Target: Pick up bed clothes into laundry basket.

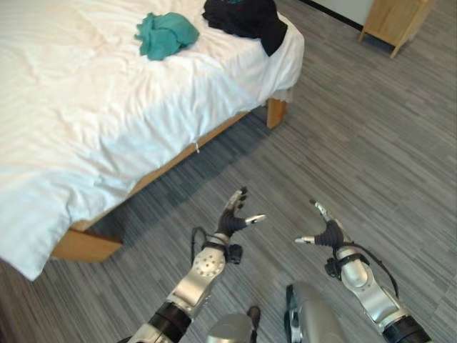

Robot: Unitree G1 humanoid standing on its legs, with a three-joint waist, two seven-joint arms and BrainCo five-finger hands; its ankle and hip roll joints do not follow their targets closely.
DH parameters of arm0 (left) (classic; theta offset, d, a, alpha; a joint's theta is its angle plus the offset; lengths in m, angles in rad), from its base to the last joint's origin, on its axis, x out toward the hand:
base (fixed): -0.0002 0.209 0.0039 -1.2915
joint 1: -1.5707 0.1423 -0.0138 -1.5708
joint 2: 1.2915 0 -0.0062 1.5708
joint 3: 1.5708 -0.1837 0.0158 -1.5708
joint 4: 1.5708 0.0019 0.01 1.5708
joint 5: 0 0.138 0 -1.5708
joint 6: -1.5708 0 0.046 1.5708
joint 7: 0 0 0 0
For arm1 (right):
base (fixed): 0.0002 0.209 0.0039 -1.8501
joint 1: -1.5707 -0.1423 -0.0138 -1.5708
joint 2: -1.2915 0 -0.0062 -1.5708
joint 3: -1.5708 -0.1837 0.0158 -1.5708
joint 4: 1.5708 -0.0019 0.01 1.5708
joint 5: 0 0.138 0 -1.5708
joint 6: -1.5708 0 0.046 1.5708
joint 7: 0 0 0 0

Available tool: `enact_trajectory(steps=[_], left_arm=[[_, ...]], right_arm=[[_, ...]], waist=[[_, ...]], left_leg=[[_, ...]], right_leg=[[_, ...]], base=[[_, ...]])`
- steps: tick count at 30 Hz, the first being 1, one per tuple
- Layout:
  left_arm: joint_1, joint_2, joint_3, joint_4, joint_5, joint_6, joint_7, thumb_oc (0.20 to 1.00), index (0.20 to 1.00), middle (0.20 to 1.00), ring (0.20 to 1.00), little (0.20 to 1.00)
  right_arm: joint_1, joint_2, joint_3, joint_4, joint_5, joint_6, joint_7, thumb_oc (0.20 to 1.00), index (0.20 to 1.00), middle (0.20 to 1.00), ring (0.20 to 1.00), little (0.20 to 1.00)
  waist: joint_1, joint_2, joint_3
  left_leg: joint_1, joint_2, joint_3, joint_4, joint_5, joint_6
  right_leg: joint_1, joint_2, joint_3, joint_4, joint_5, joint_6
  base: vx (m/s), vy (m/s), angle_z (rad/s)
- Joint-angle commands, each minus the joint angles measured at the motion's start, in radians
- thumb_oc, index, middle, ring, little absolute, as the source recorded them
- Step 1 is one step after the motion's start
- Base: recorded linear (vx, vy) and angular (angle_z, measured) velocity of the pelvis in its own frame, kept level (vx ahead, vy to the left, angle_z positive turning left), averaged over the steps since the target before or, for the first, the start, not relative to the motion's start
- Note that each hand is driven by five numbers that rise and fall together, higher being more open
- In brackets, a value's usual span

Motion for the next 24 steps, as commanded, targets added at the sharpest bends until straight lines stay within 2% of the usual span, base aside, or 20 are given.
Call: enact_trajectory(steps=[1,3,4,5,6,7,8,9,10,11,12,14,15,16,18,20,22,24], left_arm=[[0.08,0.006,0.045,0.005,0.063,-0.051,0.036,1.0,1.0,1.0,1.0,1.0],[0.088,0.0,0.04,0.009,0.074,-0.056,0.038,1.0,1.0,1.0,1.0,1.0],[0.085,-0.009,0.018,0.008,0.082,-0.06,0.033,1.0,1.0,1.0,1.0,1.0],[0.093,-0.018,0.007,0.009,0.089,-0.059,0.039,1.0,1.0,1.0,1.0,1.0],[0.104,-0.03,0.009,0.014,0.072,-0.065,0.044,1.0,1.0,1.0,1.0,1.0],[0.107,-0.033,0.007,0.018,0.066,-0.063,0.047,1.0,1.0,1.0,1.0,1.0],[0.107,-0.034,0.005,0.018,0.058,-0.055,0.052,1.0,1.0,1.0,1.0,1.0],[0.102,-0.031,0.003,0.013,0.06,-0.053,0.053,1.0,1.0,1.0,1.0,1.0],[0.091,-0.018,0.001,0.002,0.081,-0.044,0.059,1.0,1.0,1.0,1.0,1.0],[0.085,-0.017,0.004,0.002,0.083,-0.039,0.067,1.0,1.0,1.0,1.0,1.0],[0.085,-0.025,0.006,0.01,0.077,-0.039,0.07,1.0,1.0,1.0,1.0,1.0],[0.096,-0.036,0.007,0.013,0.07,-0.042,0.068,1.0,1.0,1.0,1.0,1.0],[0.107,-0.043,0.008,0.02,0.066,-0.045,0.071,1.0,1.0,1.0,1.0,1.0],[0.116,-0.05,0.013,0.028,0.055,-0.047,0.072,1.0,1.0,1.0,1.0,1.0],[0.123,-0.064,0.013,0.043,0.042,-0.052,0.073,1.0,1.0,1.0,1.0,1.0],[0.117,-0.071,0.011,0.064,0.044,-0.056,0.075,1.0,1.0,1.0,1.0,1.0],[0.12,-0.081,0.008,0.082,0.024,-0.056,0.082,1.0,1.0,1.0,1.0,1.0],[0.122,-0.085,0.005,0.085,0.017,-0.053,0.077,1.0,1.0,1.0,1.0,1.0]], right_arm=[[-0.063,-0.037,-0.084,0.013,-0.061,-0.002,-0.076,1.0,1.0,1.0,1.0,1.0],[-0.05,-0.048,-0.093,0.02,-0.093,0.008,-0.101,1.0,1.0,1.0,1.0,1.0],[-0.038,-0.062,-0.109,0.029,-0.115,0.015,-0.122,1.0,1.0,1.0,1.0,1.0],[-0.028,-0.066,-0.116,0.032,-0.123,0.017,-0.135,1.0,1.0,1.0,1.0,1.0],[-0.016,-0.068,-0.132,0.03,-0.135,0.027,-0.166,1.0,1.0,1.0,1.0,1.0],[-0.018,-0.065,-0.124,0.033,-0.146,0.035,-0.177,1.0,1.0,1.0,1.0,1.0],[-0.031,-0.07,-0.115,0.033,-0.16,0.045,-0.198,1.0,1.0,1.0,1.0,1.0],[-0.04,-0.069,-0.117,0.027,-0.166,0.057,-0.212,1.0,1.0,1.0,1.0,1.0],[-0.056,-0.074,-0.108,0.016,-0.199,0.077,-0.248,1.0,1.0,1.0,1.0,1.0],[-0.066,-0.078,-0.112,0.011,-0.21,0.093,-0.259,1.0,1.0,1.0,1.0,1.0],[-0.066,-0.083,-0.115,0.01,-0.227,0.103,-0.264,1.0,1.0,1.0,1.0,1.0],[-0.072,-0.096,-0.118,0.016,-0.272,0.124,-0.278,1.0,1.0,1.0,1.0,1.0],[-0.068,-0.102,-0.127,0.011,-0.296,0.131,-0.289,1.0,1.0,1.0,1.0,1.0],[-0.065,-0.113,-0.14,0.01,-0.328,0.147,-0.305,1.0,1.0,1.0,1.0,1.0],[-0.07,-0.127,-0.155,-0.001,-0.389,0.175,-0.319,1.0,1.0,1.0,1.0,1.0],[-0.089,-0.136,-0.184,-0.015,-0.41,0.189,-0.336,1.0,1.0,1.0,1.0,1.0],[-0.076,-0.131,-0.206,-0.063,-0.414,0.196,-0.341,1.0,1.0,1.0,1.0,1.0],[-0.073,-0.132,-0.2,-0.047,-0.423,0.208,-0.337,1.0,1.0,1.0,1.0,1.0]], waist=[[0.061,-0.061,-0.049],[0.056,-0.057,-0.051],[0.058,-0.082,-0.08],[0.054,-0.079,-0.102],[0.051,-0.071,-0.114],[0.057,-0.069,-0.104],[0.069,-0.067,-0.086],[0.076,-0.086,-0.074],[0.103,-0.106,-0.058],[0.118,-0.112,-0.053],[0.127,-0.112,-0.054],[0.141,-0.104,-0.06],[0.149,-0.095,-0.067],[0.16,-0.087,-0.072],[0.167,-0.064,-0.083],[0.156,-0.055,-0.092],[0.151,-0.057,-0.11],[0.151,-0.059,-0.115]], left_leg=[[0.044,-0.031,0.096,-0.185,0.111,-0.005],[0.099,0.005,0.088,-0.185,0.072,-0.016],[0.129,0.016,0.051,-0.175,0.049,-0.023],[0.126,0.032,0.03,-0.131,0.054,-0.037],[0.087,0.055,0.049,0.044,0.13,-0.087],[0.03,0.056,0.073,0.176,0.204,-0.112],[-0.039,0.056,0.089,0.336,0.27,-0.109],[-0.115,0.025,0.109,0.462,0.291,-0.092],[-0.23,0.013,0.169,0.542,0.26,-0.061],[-0.27,0.015,0.203,0.521,0.222,-0.057],[-0.289,0.008,0.239,0.44,0.173,-0.052],[-0.306,-0.011,0.278,0.291,0.143,-0.053],[-0.293,-0.025,0.295,0.17,0.152,-0.049],[-0.258,-0.038,0.303,0.046,0.192,-0.046],[-0.24,-0.034,0.334,-0.088,0.266,-0.046],[-0.219,-0.021,0.357,-0.145,0.281,-0.048],[-0.178,-0.033,0.321,-0.172,0.286,-0.036],[-0.17,-0.034,0.318,-0.173,0.291,-0.037]], right_leg=[[0.2,-0.13,0.02,-0.4,0.329,0.136],[0.18,-0.137,-0.032,-0.411,0.334,0.144],[0.229,-0.135,-0.003,-0.421,0.375,0.123],[0.257,-0.131,0.005,-0.423,0.392,0.11],[0.322,-0.126,-0.01,-0.412,0.389,0.091],[0.367,-0.129,-0.021,-0.411,0.374,0.075],[0.407,-0.119,-0.017,-0.407,0.351,0.049],[0.43,-0.132,-0.01,-0.411,0.344,0.037],[0.475,-0.143,-0.008,-0.429,0.317,0.019],[0.49,-0.15,-0.009,-0.431,0.302,0.024],[0.504,-0.155,-0.016,-0.435,0.289,0.033],[0.525,-0.157,-0.026,-0.435,0.272,0.046],[0.54,-0.148,-0.026,-0.435,0.265,0.051],[0.563,-0.138,-0.021,-0.435,0.25,0.052],[0.601,-0.113,-0.028,-0.433,0.225,0.048],[0.624,-0.107,-0.038,-0.425,0.204,0.046],[0.634,-0.11,-0.044,-0.414,0.195,0.049],[0.64,-0.113,-0.047,-0.409,0.187,0.046]], base=[[0.68,-0.261,1.4],[0.6,-0.302,0.96],[0.68,-0.415,0.66],[0.84,-0.538,0.9],[0.61,-0.387,0.78],[0.59,-0.342,0.93],[0.31,-0.204,0.31],[0.34,-0.31,-0.12],[0.27,-0.265,-0.36],[0.35,-0.234,-0.56],[0.28,-0.057,-0.5],[0.28,-0.003,-0.47],[0.34,0.019,-0.53],[0.35,0.022,-0.51],[0.26,0.01,-0.44],[0.24,0.04,-0.26],[0.26,0.058,-0.3],[0.17,0.063,-0.38]])
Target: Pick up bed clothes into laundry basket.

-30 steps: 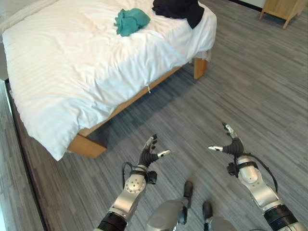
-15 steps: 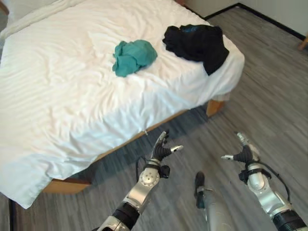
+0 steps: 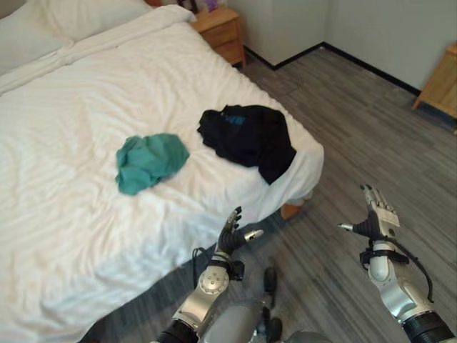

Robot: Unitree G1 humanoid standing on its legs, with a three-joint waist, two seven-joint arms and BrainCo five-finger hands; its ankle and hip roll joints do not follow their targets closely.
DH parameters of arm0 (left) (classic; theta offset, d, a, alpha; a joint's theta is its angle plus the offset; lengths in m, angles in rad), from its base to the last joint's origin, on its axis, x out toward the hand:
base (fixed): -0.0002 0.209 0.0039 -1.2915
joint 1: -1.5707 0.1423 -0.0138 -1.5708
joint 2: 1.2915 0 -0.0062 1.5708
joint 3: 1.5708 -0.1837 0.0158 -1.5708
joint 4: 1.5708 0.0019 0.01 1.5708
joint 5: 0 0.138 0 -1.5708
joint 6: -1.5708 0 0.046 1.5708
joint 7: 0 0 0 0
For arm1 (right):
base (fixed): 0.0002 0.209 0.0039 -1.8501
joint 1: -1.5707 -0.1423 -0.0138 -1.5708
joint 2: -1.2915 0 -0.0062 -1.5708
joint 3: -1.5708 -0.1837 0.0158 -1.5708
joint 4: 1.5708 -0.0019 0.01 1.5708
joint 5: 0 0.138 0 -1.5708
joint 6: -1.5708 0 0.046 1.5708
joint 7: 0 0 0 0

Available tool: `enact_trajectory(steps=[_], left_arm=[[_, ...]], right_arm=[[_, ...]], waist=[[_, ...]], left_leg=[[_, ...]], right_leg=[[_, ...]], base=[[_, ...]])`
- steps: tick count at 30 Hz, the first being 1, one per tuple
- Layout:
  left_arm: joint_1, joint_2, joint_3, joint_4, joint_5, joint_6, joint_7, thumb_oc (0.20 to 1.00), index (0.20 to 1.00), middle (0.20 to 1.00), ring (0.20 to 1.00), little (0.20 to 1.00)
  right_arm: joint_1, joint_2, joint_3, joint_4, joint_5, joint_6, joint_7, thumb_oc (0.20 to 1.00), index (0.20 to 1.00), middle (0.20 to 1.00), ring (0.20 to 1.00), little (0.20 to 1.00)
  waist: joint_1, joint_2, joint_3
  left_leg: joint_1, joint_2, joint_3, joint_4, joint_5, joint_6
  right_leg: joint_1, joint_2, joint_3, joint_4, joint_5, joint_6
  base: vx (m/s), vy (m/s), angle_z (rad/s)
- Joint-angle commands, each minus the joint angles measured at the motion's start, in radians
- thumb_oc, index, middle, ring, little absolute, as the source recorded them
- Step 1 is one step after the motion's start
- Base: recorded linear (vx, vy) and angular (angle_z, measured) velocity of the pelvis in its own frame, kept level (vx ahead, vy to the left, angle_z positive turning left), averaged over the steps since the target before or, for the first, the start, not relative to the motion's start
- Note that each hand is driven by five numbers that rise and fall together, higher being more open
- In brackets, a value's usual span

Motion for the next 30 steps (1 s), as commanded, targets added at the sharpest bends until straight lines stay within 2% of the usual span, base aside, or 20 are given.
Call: enact_trajectory(steps=[1,2,3,5,6,7,8,9,10,11,13,15,16,17,19,21,23,25,28,30], left_arm=[[-0.092,-0.015,-0.001,0.028,-0.022,-0.042,-0.04,1.0,1.0,1.0,1.0,1.0],[-0.099,-0.031,-0.021,0.066,-0.052,-0.053,-0.051,1.0,1.0,1.0,1.0,1.0],[-0.092,-0.036,-0.03,0.073,-0.089,-0.053,-0.062,1.0,1.0,1.0,1.0,1.0],[-0.089,-0.019,-0.025,0.078,-0.107,-0.046,-0.076,1.0,1.0,1.0,1.0,1.0],[-0.089,-0.019,-0.023,0.078,-0.107,-0.046,-0.076,1.0,1.0,1.0,1.0,1.0],[-0.073,0.009,-0.023,0.067,-0.132,-0.043,-0.098,1.0,1.0,1.0,1.0,1.0],[-0.062,0.02,-0.022,0.058,-0.136,-0.041,-0.108,1.0,1.0,1.0,1.0,1.0],[-0.031,0.058,-0.012,0.021,-0.137,-0.047,-0.114,1.0,1.0,1.0,1.0,1.0],[-0.016,0.075,-0.003,0.008,-0.137,-0.05,-0.122,1.0,1.0,1.0,1.0,1.0],[0.0,0.102,0.018,-0.014,-0.149,-0.059,-0.128,1.0,1.0,1.0,1.0,1.0],[0.001,0.098,0.024,-0.015,-0.15,-0.058,-0.129,1.0,1.0,1.0,1.0,1.0],[-0.02,0.111,0.041,-0.015,-0.161,-0.06,-0.137,1.0,1.0,1.0,1.0,1.0],[-0.018,0.121,0.05,-0.007,-0.166,-0.062,-0.141,1.0,1.0,1.0,1.0,1.0],[-0.008,0.125,0.058,-0.006,-0.163,-0.067,-0.136,1.0,1.0,1.0,1.0,1.0],[-0.002,0.129,0.076,-0.004,-0.196,-0.063,-0.139,1.0,1.0,1.0,1.0,1.0],[0.015,0.127,0.096,-0.005,-0.212,-0.067,-0.14,1.0,1.0,1.0,1.0,1.0],[0.071,0.144,0.11,-0.033,-0.233,-0.067,-0.168,1.0,1.0,1.0,1.0,1.0],[0.079,0.145,0.109,-0.033,-0.243,-0.066,-0.175,1.0,1.0,1.0,1.0,1.0],[0.074,0.134,0.109,-0.002,-0.263,-0.05,-0.19,1.0,1.0,1.0,1.0,1.0],[0.075,0.133,0.104,0.011,-0.264,-0.048,-0.199,1.0,1.0,1.0,1.0,1.0]], right_arm=[[-0.228,-0.339,-0.228,0.179,0.079,-0.015,0.024,1.0,1.0,1.0,1.0,1.0],[-0.304,-0.312,-0.167,0.249,0.145,-0.011,-0.021,1.0,1.0,1.0,1.0,1.0],[-0.351,-0.314,-0.152,0.264,0.185,-0.021,-0.008,1.0,1.0,1.0,1.0,1.0],[-0.441,-0.377,-0.115,0.339,0.249,-0.044,0.009,1.0,1.0,1.0,1.0,1.0],[-0.448,-0.378,-0.109,0.345,0.251,-0.046,0.008,1.0,1.0,1.0,1.0,1.0],[-0.544,-0.429,-0.022,0.453,0.289,-0.062,0.038,1.0,1.0,1.0,1.0,1.0],[-0.611,-0.45,0.037,0.499,0.296,-0.066,0.061,1.0,1.0,1.0,1.0,1.0],[-0.691,-0.498,0.102,0.519,0.282,-0.063,0.094,1.0,1.0,1.0,1.0,1.0],[-0.745,-0.507,0.143,0.534,0.265,-0.061,0.101,1.0,1.0,1.0,1.0,1.0],[-0.851,-0.519,0.222,0.546,0.241,-0.06,0.119,1.0,1.0,1.0,1.0,1.0],[-0.867,-0.517,0.236,0.552,0.242,-0.06,0.118,1.0,1.0,1.0,1.0,1.0],[-0.96,-0.495,0.286,0.514,0.235,-0.055,0.137,1.0,1.0,1.0,1.0,1.0],[-0.984,-0.502,0.297,0.488,0.232,-0.056,0.138,1.0,1.0,1.0,1.0,1.0],[-1.002,-0.477,0.303,0.49,0.22,-0.053,0.134,1.0,1.0,1.0,1.0,1.0],[-1.035,-0.425,0.319,0.496,0.214,-0.046,0.15,1.0,1.0,1.0,1.0,1.0],[-1.048,-0.414,0.353,0.494,0.195,-0.048,0.158,1.0,1.0,1.0,1.0,1.0],[-1.07,-0.41,0.4,0.515,0.168,-0.063,0.205,1.0,1.0,1.0,1.0,1.0],[-1.091,-0.413,0.423,0.516,0.18,-0.07,0.218,1.0,1.0,1.0,1.0,1.0],[-1.03,-0.403,0.388,0.514,0.221,-0.078,0.234,1.0,1.0,1.0,1.0,1.0],[-1.006,-0.387,0.377,0.517,0.225,-0.082,0.239,1.0,1.0,1.0,1.0,1.0]], waist=[[0.047,-0.063,-0.015],[0.064,-0.076,-0.03],[0.08,-0.086,-0.039],[0.101,-0.11,-0.04],[0.1,-0.11,-0.039],[0.136,-0.135,-0.033],[0.14,-0.141,-0.023],[0.139,-0.138,0.01],[0.141,-0.133,0.016],[0.152,-0.13,0.023],[0.146,-0.127,0.023],[0.145,-0.128,0.029],[0.15,-0.134,0.029],[0.152,-0.132,0.026],[0.172,-0.15,0.021],[0.174,-0.155,0.017],[0.205,-0.158,0.022],[0.21,-0.159,0.024],[0.201,-0.155,0.036],[0.201,-0.155,0.035]], left_leg=[[0.098,0.071,-0.02,-0.014,-0.135,-0.297],[0.104,0.071,-0.026,-0.014,-0.144,-0.295],[0.106,0.072,-0.026,-0.014,-0.148,-0.296],[0.11,0.079,-0.02,-0.014,-0.151,-0.295],[0.11,0.079,-0.018,-0.014,-0.151,-0.294],[0.117,0.088,-0.024,-0.014,-0.158,-0.289],[0.122,0.091,-0.033,-0.014,-0.16,-0.287],[0.135,0.098,-0.071,-0.014,-0.15,-0.278],[0.134,0.1,-0.085,-0.014,-0.148,-0.276],[0.128,0.096,-0.114,-0.014,-0.143,-0.276],[0.128,0.097,-0.115,-0.014,-0.144,-0.276],[0.116,0.082,-0.18,-0.014,-0.147,-0.28],[0.107,0.076,-0.194,-0.014,-0.154,-0.281],[0.105,0.073,-0.207,-0.014,-0.159,-0.284],[0.092,0.082,-0.203,-0.014,-0.173,-0.299],[0.088,0.071,-0.224,-0.014,-0.172,-0.291],[0.073,0.066,-0.236,-0.014,-0.17,-0.296],[0.06,0.067,-0.235,-0.014,-0.173,-0.305],[0.007,0.09,-0.22,-0.014,-0.154,-0.321],[-0.001,0.091,-0.225,-0.014,-0.152,-0.322]], right_leg=[[0.054,-0.274,0.025,-0.385,0.174,0.022],[0.066,-0.28,0.018,-0.387,0.171,0.027],[0.072,-0.286,0.011,-0.384,0.167,0.032],[0.069,-0.292,0.002,-0.337,0.155,0.036],[0.067,-0.292,0.003,-0.334,0.153,0.037],[0.035,-0.298,-0.021,-0.206,0.149,0.058],[-0.003,-0.307,-0.027,-0.121,0.158,0.073],[-0.101,-0.297,0.001,0.049,0.222,0.108],[-0.143,-0.284,0.025,0.095,0.229,0.112],[-0.192,-0.257,0.08,0.068,0.212,0.096],[-0.191,-0.256,0.08,0.068,0.211,0.096],[-0.201,-0.237,0.186,-0.137,0.198,0.067],[-0.198,-0.253,0.207,-0.211,0.214,0.066],[-0.197,-0.261,0.205,-0.23,0.251,0.078],[-0.167,-0.304,0.141,-0.302,0.282,0.08],[-0.155,-0.306,0.132,-0.323,0.293,0.082],[-0.136,-0.314,0.101,-0.345,0.285,0.072],[-0.133,-0.32,0.075,-0.359,0.28,0.071],[-0.118,-0.345,-0.024,-0.35,0.259,0.072],[-0.116,-0.351,-0.045,-0.346,0.255,0.071]], base=[[0.25,0.073,0.16],[0.27,0.102,0.42],[0.19,0.071,0.56],[0.1,0.07,0.38],[0.08,0.04,0.08],[0.06,0.023,0.17],[0.05,0.056,0.31],[-0.02,0.065,0.47],[0.01,0.078,0.76],[0.02,0.043,0.99],[0.04,-0.01,0.76],[0.13,-0.08,0.55],[0.1,-0.082,0.86],[0.06,-0.084,0.96],[0.08,-0.117,0.67],[0.08,-0.048,0.58],[0.09,0.019,0.43],[0.02,0.016,-0.01],[0.03,0.029,0.67],[0.06,0.039,0.8]])
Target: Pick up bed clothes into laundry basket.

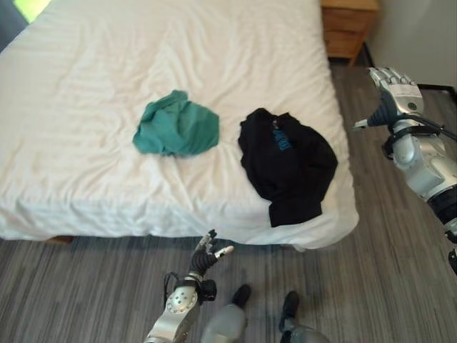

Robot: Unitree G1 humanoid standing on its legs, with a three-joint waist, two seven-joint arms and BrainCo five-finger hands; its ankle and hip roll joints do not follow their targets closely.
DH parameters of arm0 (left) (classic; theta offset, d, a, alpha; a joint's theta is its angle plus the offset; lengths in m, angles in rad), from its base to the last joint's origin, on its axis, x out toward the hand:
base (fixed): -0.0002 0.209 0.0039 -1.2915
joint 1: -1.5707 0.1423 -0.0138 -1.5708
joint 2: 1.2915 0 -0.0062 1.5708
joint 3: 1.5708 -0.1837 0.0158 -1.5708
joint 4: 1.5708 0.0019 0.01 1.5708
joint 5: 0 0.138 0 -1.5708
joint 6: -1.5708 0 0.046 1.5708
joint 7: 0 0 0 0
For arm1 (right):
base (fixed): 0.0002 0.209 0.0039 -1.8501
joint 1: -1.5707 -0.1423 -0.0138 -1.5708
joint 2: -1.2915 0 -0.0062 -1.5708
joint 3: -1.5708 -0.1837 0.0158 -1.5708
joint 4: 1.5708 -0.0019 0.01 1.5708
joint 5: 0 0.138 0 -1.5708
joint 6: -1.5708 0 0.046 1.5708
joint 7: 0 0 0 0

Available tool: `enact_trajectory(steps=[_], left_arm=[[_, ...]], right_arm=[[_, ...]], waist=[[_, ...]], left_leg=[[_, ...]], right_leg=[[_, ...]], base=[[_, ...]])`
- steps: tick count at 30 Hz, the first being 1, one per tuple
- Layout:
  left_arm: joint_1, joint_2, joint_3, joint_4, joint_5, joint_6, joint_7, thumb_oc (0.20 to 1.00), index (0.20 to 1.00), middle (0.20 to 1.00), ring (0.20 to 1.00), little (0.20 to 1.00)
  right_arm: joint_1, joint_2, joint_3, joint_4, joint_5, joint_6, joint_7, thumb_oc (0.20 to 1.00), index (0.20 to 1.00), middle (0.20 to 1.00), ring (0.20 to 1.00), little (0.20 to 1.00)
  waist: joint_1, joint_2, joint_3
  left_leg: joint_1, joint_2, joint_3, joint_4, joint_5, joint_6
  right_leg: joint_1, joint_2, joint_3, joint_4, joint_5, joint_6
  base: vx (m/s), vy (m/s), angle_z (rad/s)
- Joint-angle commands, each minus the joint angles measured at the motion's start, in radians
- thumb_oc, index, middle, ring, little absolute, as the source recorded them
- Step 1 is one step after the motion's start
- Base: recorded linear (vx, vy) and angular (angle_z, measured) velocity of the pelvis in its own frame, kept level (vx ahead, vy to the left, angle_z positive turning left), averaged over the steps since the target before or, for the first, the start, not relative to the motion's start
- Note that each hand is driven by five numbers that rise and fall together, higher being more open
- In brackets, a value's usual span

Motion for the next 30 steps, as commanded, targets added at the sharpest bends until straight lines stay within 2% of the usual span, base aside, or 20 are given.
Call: enact_trajectory(steps=[1,3,4,5,11,13,14,16,17,18,20,24,25,26,28,29,30], left_arm=[[-0.049,0.02,-0.029,-0.014,-0.013,-0.037,-0.023,1.0,1.0,1.0,1.0,1.0],[-0.062,0.021,-0.056,0.008,0.005,-0.031,-0.041,1.0,1.0,1.0,1.0,1.0],[-0.062,0.021,-0.056,0.009,0.005,-0.031,-0.041,1.0,1.0,1.0,1.0,1.0],[-0.071,0.018,-0.068,0.027,0.01,-0.03,-0.046,1.0,1.0,1.0,1.0,1.0],[-0.065,-0.001,-0.074,0.082,0.011,-0.029,-0.045,1.0,1.0,1.0,1.0,1.0],[-0.034,-0.005,-0.051,0.103,0.015,-0.03,-0.035,1.0,1.0,1.0,1.0,1.0],[-0.029,0.001,-0.027,0.106,0.035,-0.026,-0.024,1.0,1.0,1.0,1.0,1.0],[-0.034,0.007,-0.013,0.098,0.044,-0.027,-0.014,1.0,1.0,1.0,1.0,1.0],[-0.058,0.031,0.037,0.044,0.07,-0.035,0.015,1.0,1.0,1.0,1.0,1.0],[-0.057,0.032,0.037,0.043,0.071,-0.034,0.015,1.0,1.0,1.0,1.0,1.0],[-0.091,0.066,0.093,-0.014,0.121,-0.044,0.058,1.0,1.0,1.0,1.0,1.0],[-0.225,0.147,0.15,-0.116,0.29,-0.045,0.145,1.0,1.0,1.0,1.0,1.0],[-0.225,0.147,0.15,-0.116,0.29,-0.045,0.145,1.0,1.0,1.0,1.0,1.0],[-0.34,0.188,0.136,-0.104,0.406,-0.028,0.194,1.0,1.0,1.0,1.0,1.0],[-0.478,0.223,0.084,-0.035,0.532,0.008,0.244,1.0,1.0,1.0,1.0,1.0],[-0.555,0.245,0.049,0.03,0.595,0.03,0.271,1.0,1.0,1.0,1.0,1.0],[-0.694,0.273,-0.011,0.169,0.683,0.066,0.315,1.0,1.0,1.0,1.0,1.0]], right_arm=[[-0.03,-0.023,-0.014,-0.009,0.024,-0.028,-0.006,1.0,1.0,1.0,1.0,1.0],[-0.005,0.017,-0.01,0.098,0.024,-0.027,-0.009,1.0,1.0,1.0,1.0,1.0],[-0.006,0.018,-0.01,0.1,0.025,-0.028,-0.01,1.0,1.0,1.0,1.0,1.0],[-0.004,0.039,-0.015,0.154,0.041,-0.026,-0.016,1.0,1.0,1.0,1.0,1.0],[0.028,0.098,0.008,0.29,0.035,-0.024,-0.019,1.0,1.0,1.0,1.0,1.0],[0.106,0.165,0.018,0.406,0.012,-0.016,-0.003,1.0,1.0,1.0,1.0,1.0],[0.189,0.234,-0.005,0.436,0.022,-0.016,0.013,0.2,0.2,0.2,0.2,0.2],[0.244,0.269,-0.021,0.447,0.028,-0.017,0.017,0.2,0.2,0.2,0.2,0.2],[0.364,0.318,-0.071,0.459,0.052,-0.021,0.028,0.2,0.2,0.2,0.2,0.2],[0.366,0.319,-0.072,0.458,0.051,-0.02,0.028,0.2,0.2,0.2,0.2,0.2],[0.493,0.343,-0.13,0.477,0.064,-0.023,0.034,0.2,0.2,0.2,0.2,0.2],[0.662,0.365,-0.224,0.532,0.093,-0.026,0.041,0.2,0.2,0.2,0.2,0.2],[0.662,0.365,-0.224,0.532,0.093,-0.026,0.041,0.2,0.2,0.2,0.2,0.2],[0.719,0.373,-0.237,0.579,0.092,-0.025,0.052,0.2,0.2,0.2,0.2,0.2],[0.759,0.377,-0.247,0.607,0.095,-0.024,0.058,0.2,0.2,0.2,0.2,0.2],[0.775,0.377,-0.24,0.62,0.088,-0.024,0.061,0.2,0.2,0.2,0.2,0.2],[0.796,0.374,-0.228,0.629,0.075,-0.03,0.059,0.2,0.2,0.2,0.2,0.2]], waist=[[0.024,0.013,-0.018],[0.045,0.008,-0.008],[0.042,0.007,-0.01],[0.053,0.004,-0.002],[0.076,0.008,0.009],[0.092,0.015,0.01],[0.092,0.021,0.006],[0.092,0.024,0.003],[0.082,0.031,-0.008],[0.083,0.031,-0.009],[0.071,0.037,-0.024],[0.036,0.041,-0.048],[0.036,0.04,-0.049],[0.008,0.04,-0.052],[-0.022,0.037,-0.055],[-0.045,0.036,-0.052],[-0.081,0.031,-0.053]], left_leg=[[-0.012,-0.005,0.099,-0.093,0.045,-0.002],[-0.043,-0.013,0.066,-0.093,0.055,-0.013],[-0.045,-0.014,0.063,-0.093,0.056,-0.013],[-0.067,-0.021,0.041,-0.093,0.061,-0.02],[-0.09,-0.036,0.01,-0.093,0.061,-0.029],[-0.089,-0.044,0.0,-0.093,0.06,-0.03],[-0.082,-0.045,0.001,-0.093,0.056,-0.028],[-0.077,-0.044,0.005,-0.093,0.053,-0.028],[-0.064,-0.044,0.013,-0.093,0.046,-0.027],[-0.063,-0.044,0.014,-0.093,0.046,-0.027],[-0.049,-0.044,0.021,-0.093,0.038,-0.026],[-0.025,-0.047,0.048,-0.093,0.024,-0.021],[-0.026,-0.047,0.048,-0.093,0.024,-0.021],[-0.017,-0.043,0.077,-0.093,0.015,-0.018],[-0.016,-0.041,0.101,-0.093,0.01,-0.014],[-0.01,-0.037,0.117,-0.093,0.002,-0.013],[-0.016,-0.035,0.139,-0.093,0.003,-0.01]], right_leg=[[0.036,-0.065,-0.047,0.078,-0.07,0.089],[0.034,-0.077,-0.109,0.076,-0.077,0.087],[0.034,-0.077,-0.112,0.075,-0.077,0.087],[0.028,-0.083,-0.141,0.069,-0.079,0.087],[0.032,-0.089,-0.183,0.058,-0.089,0.084],[0.041,-0.091,-0.193,0.051,-0.088,0.084],[0.048,-0.093,-0.188,0.041,-0.085,0.085],[0.055,-0.095,-0.183,0.036,-0.084,0.086],[0.072,-0.099,-0.177,0.023,-0.082,0.088],[0.072,-0.099,-0.176,0.022,-0.082,0.089],[0.088,-0.105,-0.173,0.015,-0.084,0.092],[0.099,-0.122,-0.155,0.013,-0.082,0.107],[0.098,-0.122,-0.156,0.013,-0.081,0.108],[0.095,-0.128,-0.134,0.013,-0.073,0.117],[0.084,-0.131,-0.114,0.013,-0.064,0.127],[0.081,-0.131,-0.099,0.013,-0.061,0.131],[0.061,-0.133,-0.078,0.013,-0.046,0.138]], base=[[0.07,0.015,0.37],[0.06,-0.022,0.24],[0.06,-0.031,0.51],[0.04,-0.013,0.61],[0.05,-0.018,0.42],[0.1,-0.025,0.24],[0.07,-0.006,0.19],[0.07,0.005,0.17],[0.08,0.009,0.0],[0.09,0.013,-0.09],[0.08,0.014,-0.09],[0.08,0.021,-0.04],[0.04,0.056,-0.11],[0.04,0.051,-0.17],[0.02,0.069,-0.22],[-0.03,0.092,-0.42],[-0.02,0.066,-0.47]])
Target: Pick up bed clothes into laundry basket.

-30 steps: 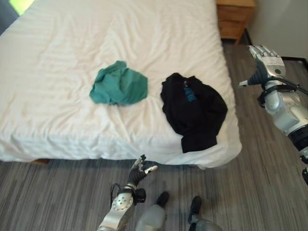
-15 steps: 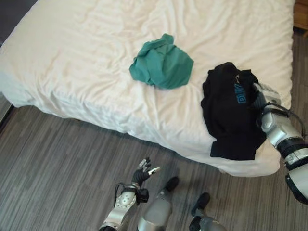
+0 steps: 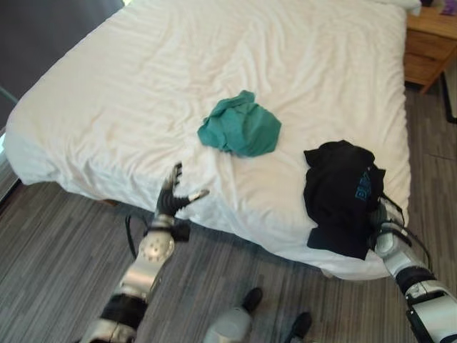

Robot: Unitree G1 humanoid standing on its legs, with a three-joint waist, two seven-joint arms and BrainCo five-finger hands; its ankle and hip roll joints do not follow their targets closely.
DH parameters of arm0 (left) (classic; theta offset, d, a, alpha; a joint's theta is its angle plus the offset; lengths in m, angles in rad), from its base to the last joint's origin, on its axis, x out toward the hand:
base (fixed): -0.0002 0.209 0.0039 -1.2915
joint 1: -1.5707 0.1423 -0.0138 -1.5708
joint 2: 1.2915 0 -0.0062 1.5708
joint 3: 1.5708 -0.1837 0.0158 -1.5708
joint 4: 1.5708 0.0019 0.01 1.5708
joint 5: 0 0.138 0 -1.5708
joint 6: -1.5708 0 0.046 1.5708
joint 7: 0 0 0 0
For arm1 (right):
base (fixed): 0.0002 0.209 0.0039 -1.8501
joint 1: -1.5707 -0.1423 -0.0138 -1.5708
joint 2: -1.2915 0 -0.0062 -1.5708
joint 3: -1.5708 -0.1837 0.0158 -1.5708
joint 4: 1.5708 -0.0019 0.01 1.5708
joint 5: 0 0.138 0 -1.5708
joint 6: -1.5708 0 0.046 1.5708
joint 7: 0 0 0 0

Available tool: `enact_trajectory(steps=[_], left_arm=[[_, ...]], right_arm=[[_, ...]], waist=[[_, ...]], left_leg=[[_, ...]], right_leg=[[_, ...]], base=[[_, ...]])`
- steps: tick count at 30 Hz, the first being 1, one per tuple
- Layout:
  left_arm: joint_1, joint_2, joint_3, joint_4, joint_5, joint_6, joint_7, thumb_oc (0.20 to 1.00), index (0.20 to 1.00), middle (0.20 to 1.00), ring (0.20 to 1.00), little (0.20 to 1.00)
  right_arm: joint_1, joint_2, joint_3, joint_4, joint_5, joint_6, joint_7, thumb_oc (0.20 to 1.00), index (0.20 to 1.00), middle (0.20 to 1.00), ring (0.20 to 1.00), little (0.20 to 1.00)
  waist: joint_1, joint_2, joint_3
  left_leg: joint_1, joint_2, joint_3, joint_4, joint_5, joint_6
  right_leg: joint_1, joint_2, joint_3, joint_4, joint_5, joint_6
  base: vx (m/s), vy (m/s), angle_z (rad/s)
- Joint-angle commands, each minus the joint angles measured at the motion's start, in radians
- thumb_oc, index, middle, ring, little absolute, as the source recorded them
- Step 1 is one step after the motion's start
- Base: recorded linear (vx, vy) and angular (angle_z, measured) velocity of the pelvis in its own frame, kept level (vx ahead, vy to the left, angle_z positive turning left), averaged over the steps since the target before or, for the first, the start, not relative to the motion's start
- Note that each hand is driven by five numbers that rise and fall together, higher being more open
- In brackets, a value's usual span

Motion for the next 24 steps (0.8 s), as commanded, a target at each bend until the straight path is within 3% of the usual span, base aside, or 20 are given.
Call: enact_trajectory(steps=[1,2,3,7,10,13,14,24], left_arm=[[-0.246,0.007,-0.067,0.219,0.23,0.038,0.108,1.0,1.0,1.0,1.0,1.0],[-0.371,0.04,-0.133,0.386,0.309,0.084,0.149,1.0,1.0,1.0,1.0,1.0],[-0.377,0.038,-0.137,0.393,0.309,0.081,0.151,1.0,1.0,1.0,1.0,1.0],[-0.542,0.047,-0.256,0.733,0.42,0.154,0.17,1.0,1.0,1.0,1.0,1.0],[-0.624,0.053,-0.313,0.882,0.486,0.196,0.167,1.0,1.0,1.0,1.0,1.0],[-0.663,0.077,-0.341,0.942,0.535,0.231,0.16,1.0,1.0,1.0,1.0,1.0],[-0.693,0.127,-0.366,1.006,0.618,0.273,0.149,1.0,1.0,1.0,1.0,1.0],[-0.769,0.289,-0.406,1.004,0.728,0.334,0.161,1.0,1.0,1.0,1.0,1.0]], right_arm=[[0.255,-0.004,0.094,0.234,0.024,0.092,0.131,0.2,0.2,0.2,0.2,0.2],[0.287,-0.011,0.081,0.24,0.054,0.075,0.122,0.2,0.2,0.2,0.2,0.2],[0.287,-0.01,0.079,0.24,0.054,0.075,0.122,0.2,0.2,0.2,0.2,0.2],[0.271,-0.044,-0.008,0.242,0.207,0.043,0.093,0.2,0.2,0.2,0.2,0.2],[0.264,-0.058,-0.006,0.236,0.229,0.027,0.093,0.2,0.2,0.2,0.2,0.2],[0.255,-0.06,0.003,0.221,0.232,0.015,0.093,0.2,0.2,0.2,0.2,0.2],[0.235,-0.062,0.012,0.178,0.234,-0.001,0.092,0.2,0.2,0.2,0.2,0.2],[0.282,0.006,0.047,0.088,0.251,-0.04,0.095,0.2,0.2,0.2,0.2,0.2]], waist=[[-0.095,0.045,0.032],[-0.138,0.041,0.035],[-0.135,0.039,0.035],[-0.197,0.028,0.036],[-0.224,0.01,0.045],[-0.238,-0.004,0.056],[-0.254,-0.03,0.067],[-0.256,-0.077,0.093]], left_leg=[[-0.001,0.039,0.143,-0.054,-0.042,-0.006],[-0.002,0.042,0.168,-0.054,-0.043,-0.006],[-0.003,0.042,0.17,-0.054,-0.042,-0.006],[-0.01,0.054,0.222,-0.054,-0.041,-0.009],[-0.017,0.065,0.25,-0.054,-0.039,-0.01],[-0.026,0.077,0.267,-0.054,-0.035,-0.012],[-0.044,0.097,0.292,-0.054,-0.03,-0.016],[-0.091,0.122,0.293,-0.054,-0.024,-0.023]], right_leg=[[0.048,-0.045,0.024,0.014,-0.016,0.097],[0.033,-0.043,0.047,0.014,0.005,0.106],[0.031,-0.043,0.049,0.014,0.005,0.106],[0.0,-0.043,0.082,0.014,0.03,0.12],[-0.021,-0.043,0.098,0.014,0.048,0.128],[-0.039,-0.039,0.103,0.014,0.061,0.132],[-0.065,-0.033,0.114,0.014,0.087,0.141],[-0.116,-0.036,0.105,0.014,0.111,0.146]], base=[[-0.04,0.08,-0.69],[-0.02,0.037,-0.63],[-0.03,0.056,-0.52],[-0.03,0.076,-0.45],[-0.03,0.046,-0.67],[-0.03,0.032,-0.22],[-0.03,0.031,-0.28],[-0.01,0.015,-0.08]])
